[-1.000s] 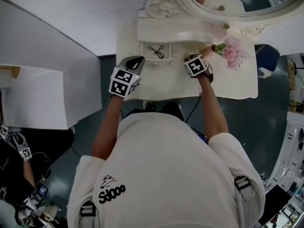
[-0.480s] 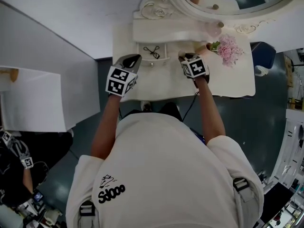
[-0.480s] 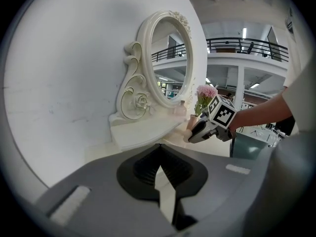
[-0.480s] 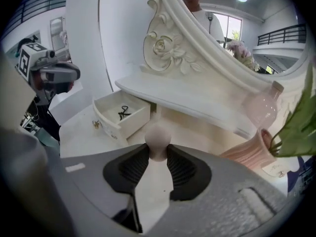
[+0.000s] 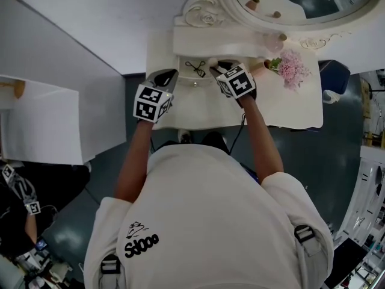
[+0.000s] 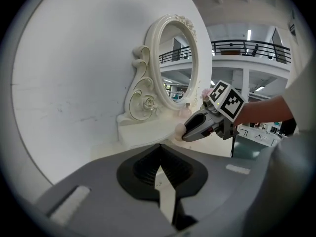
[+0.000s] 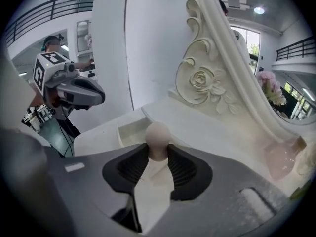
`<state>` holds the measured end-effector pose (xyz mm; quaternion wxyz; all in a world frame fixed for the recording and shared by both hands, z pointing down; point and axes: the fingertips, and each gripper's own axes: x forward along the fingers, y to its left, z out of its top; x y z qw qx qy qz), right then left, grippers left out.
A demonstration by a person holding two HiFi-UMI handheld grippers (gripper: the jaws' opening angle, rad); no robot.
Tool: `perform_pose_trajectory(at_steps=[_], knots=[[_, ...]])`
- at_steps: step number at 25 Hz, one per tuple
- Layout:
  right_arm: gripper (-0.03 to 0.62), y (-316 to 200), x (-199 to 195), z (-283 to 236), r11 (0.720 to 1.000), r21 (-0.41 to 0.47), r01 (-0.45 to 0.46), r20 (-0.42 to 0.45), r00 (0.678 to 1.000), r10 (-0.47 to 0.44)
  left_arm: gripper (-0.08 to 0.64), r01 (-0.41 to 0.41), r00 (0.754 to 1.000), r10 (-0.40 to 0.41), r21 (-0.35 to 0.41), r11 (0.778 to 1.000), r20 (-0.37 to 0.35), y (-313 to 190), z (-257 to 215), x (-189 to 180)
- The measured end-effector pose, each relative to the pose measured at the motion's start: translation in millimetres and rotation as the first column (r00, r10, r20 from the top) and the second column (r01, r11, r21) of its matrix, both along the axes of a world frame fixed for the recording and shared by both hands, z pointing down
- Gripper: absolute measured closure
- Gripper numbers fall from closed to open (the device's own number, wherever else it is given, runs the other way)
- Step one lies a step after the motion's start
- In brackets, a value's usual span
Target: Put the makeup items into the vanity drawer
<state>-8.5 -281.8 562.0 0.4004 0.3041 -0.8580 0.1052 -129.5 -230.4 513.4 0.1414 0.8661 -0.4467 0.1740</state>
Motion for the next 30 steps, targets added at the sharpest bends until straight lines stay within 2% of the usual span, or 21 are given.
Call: perform_pose_trajectory(at_steps=[8, 11, 20, 30], knots=[[0.455, 8, -47, 17, 0.99, -0.049, 0.134, -0.055, 0.989, -0.137, 0.541, 0.06, 0.998, -0.06, -0.012, 0.998, -0.001, 7, 4, -25], [0.449, 11, -63, 22, 0.982, -0.069, 0.174, -0.052, 0.983, -0.177, 0.541, 0.072, 0.997, -0.072, -0.019, 0.997, -0.002, 9, 7, -31], [0.436, 15, -77, 33, 0.974, -0.131, 0.183, -0.034, 0.982, -0.188, 0.541, 0.107, 0.994, -0.108, -0.028, 0.994, -0.01, 8, 10, -44], [0.436, 12, -67, 22, 0.984, -0.081, 0.161, -0.019, 0.986, -0.163, 0.541, 0.098, 0.995, -0.098, -0.031, 0.995, -0.01, 8, 10, -35]])
